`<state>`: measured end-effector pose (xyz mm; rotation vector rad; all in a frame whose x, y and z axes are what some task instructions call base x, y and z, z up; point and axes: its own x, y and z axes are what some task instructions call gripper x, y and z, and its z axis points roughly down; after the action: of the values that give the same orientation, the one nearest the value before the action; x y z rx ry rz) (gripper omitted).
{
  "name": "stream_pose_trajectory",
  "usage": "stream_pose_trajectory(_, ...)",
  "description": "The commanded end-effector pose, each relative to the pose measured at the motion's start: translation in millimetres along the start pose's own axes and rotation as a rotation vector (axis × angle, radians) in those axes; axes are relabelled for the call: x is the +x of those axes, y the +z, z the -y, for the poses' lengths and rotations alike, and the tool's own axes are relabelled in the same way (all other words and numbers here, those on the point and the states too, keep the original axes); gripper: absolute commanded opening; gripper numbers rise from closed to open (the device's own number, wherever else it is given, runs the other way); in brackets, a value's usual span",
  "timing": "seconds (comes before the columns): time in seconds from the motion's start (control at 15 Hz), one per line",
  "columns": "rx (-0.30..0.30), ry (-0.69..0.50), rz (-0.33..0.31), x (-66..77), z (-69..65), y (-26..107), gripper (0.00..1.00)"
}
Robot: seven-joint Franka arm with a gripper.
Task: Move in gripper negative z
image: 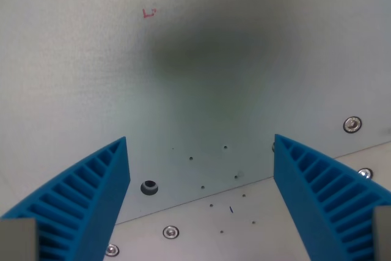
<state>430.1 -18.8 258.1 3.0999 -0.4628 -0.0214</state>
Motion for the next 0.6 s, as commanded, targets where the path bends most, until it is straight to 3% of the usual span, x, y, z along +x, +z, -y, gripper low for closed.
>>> stream_pose_trajectory(0.07,0.001,0.0,-0.005,0.2,0.0,-6.9,1.0)
stream_pose_trajectory(0.6,0.001,0.0,-0.005,0.1,0.0,-46.9,1.0)
